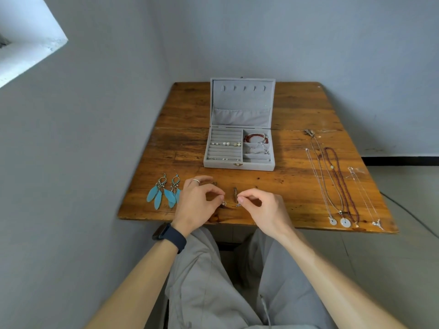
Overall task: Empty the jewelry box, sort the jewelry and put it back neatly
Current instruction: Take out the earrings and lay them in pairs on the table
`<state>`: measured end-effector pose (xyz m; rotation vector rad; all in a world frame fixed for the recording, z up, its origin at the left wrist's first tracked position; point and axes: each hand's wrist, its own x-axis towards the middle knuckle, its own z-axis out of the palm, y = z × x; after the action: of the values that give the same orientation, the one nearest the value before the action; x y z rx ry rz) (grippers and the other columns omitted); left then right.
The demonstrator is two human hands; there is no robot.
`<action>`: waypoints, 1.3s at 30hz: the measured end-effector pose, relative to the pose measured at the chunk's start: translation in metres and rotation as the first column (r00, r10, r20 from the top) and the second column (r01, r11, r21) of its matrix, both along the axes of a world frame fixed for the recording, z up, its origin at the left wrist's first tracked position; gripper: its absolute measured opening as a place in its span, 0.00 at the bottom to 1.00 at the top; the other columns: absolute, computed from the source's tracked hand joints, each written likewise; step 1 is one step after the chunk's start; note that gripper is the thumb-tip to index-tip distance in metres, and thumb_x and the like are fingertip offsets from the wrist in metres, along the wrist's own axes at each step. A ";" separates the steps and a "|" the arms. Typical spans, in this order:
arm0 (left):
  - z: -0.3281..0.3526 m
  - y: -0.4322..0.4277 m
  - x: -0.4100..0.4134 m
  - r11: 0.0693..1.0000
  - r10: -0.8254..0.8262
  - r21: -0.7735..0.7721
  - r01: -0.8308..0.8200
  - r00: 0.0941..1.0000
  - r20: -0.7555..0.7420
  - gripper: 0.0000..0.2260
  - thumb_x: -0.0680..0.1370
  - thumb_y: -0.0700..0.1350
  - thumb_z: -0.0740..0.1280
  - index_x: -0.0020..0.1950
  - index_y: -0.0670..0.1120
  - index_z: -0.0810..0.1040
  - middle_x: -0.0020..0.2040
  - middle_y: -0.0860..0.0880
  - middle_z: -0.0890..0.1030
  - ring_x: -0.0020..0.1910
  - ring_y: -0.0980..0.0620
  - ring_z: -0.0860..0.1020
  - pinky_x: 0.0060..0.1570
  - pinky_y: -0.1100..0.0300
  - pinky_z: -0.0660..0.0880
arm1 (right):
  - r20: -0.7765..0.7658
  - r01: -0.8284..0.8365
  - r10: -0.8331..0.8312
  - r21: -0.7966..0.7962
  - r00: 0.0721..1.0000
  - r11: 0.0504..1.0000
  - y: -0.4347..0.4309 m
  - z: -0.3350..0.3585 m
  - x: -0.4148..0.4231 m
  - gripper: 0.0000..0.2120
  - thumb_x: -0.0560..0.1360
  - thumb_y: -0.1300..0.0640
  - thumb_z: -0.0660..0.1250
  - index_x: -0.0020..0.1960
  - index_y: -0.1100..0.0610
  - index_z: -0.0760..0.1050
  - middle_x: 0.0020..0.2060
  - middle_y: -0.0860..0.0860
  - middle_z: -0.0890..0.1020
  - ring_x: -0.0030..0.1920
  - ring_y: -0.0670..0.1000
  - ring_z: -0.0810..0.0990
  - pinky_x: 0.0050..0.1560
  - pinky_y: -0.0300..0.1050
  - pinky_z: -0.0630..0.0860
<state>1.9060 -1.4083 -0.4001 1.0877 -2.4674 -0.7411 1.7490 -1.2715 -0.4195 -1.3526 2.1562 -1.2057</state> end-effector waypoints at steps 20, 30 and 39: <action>-0.008 -0.028 -0.036 0.998 0.062 0.022 -0.064 0.995 0.074 0.03 0.74 0.59 0.71 0.47 0.65 0.82 0.67 0.57 0.73 0.69 0.52 0.64 0.64 0.46 0.64 | -0.233 0.137 -0.115 0.079 0.966 0.987 -0.046 -0.006 -0.014 0.09 0.78 0.43 0.66 0.54 0.42 0.83 0.49 0.42 0.83 0.49 0.45 0.78 0.36 0.38 0.68; -0.008 -0.030 -0.040 0.998 0.060 0.021 -0.062 0.995 0.077 0.05 0.75 0.58 0.70 0.50 0.64 0.83 0.66 0.56 0.74 0.69 0.51 0.65 0.65 0.46 0.63 | -0.249 0.163 -0.142 0.065 0.958 0.984 -0.053 -0.002 -0.016 0.11 0.78 0.42 0.67 0.57 0.42 0.83 0.50 0.41 0.83 0.47 0.43 0.80 0.32 0.30 0.63; -0.010 -0.024 -0.029 0.998 0.052 0.020 -0.052 0.998 0.017 0.06 0.76 0.55 0.71 0.53 0.62 0.82 0.65 0.55 0.75 0.68 0.51 0.66 0.65 0.50 0.65 | -0.187 0.159 -0.157 -0.002 0.970 0.987 -0.029 -0.012 -0.013 0.09 0.76 0.53 0.71 0.55 0.51 0.84 0.45 0.44 0.80 0.42 0.41 0.75 0.43 0.36 0.75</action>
<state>1.8774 -1.4326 -0.4098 1.1657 -2.4399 -0.7464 1.7357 -1.3009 -0.4315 -1.3585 2.4391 -1.1588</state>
